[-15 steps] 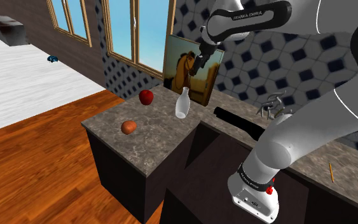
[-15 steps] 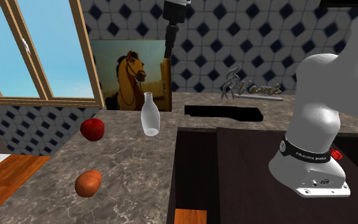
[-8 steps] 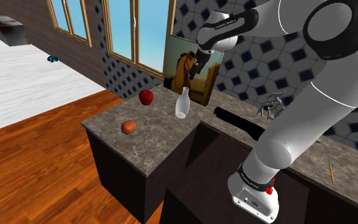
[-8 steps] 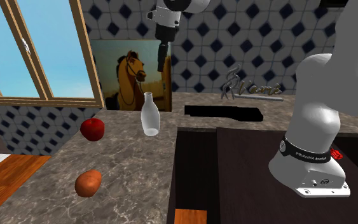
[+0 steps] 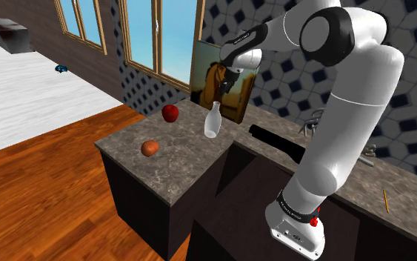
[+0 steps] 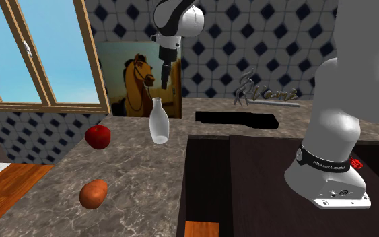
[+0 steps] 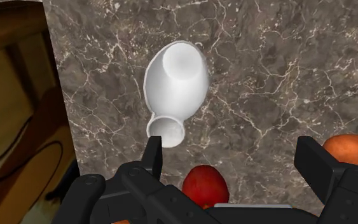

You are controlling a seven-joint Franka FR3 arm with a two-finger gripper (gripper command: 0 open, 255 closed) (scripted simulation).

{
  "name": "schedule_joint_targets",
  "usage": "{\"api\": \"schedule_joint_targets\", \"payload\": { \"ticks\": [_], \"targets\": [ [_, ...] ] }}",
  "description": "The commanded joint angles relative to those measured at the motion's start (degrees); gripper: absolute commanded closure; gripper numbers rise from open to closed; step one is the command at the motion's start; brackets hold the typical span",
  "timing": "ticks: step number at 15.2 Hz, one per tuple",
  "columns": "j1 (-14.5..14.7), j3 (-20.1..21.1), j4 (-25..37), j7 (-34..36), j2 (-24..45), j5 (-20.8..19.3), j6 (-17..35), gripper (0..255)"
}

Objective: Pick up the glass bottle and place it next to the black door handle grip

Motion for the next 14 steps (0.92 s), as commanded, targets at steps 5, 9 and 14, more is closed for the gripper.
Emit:
{"api": "schedule_joint_targets", "payload": {
  "ticks": [5,9,14],
  "targets": [
    [-4.7,2.0,10.7,-7.0,14.2,7.9,0.2,0],
    [-6.5,3.2,14.2,-8.5,19.0,9.8,0.7,0],
    [-7.0,4.2,14.7,-9.3,21.8,11.1,3.0,0]
  ]
}}
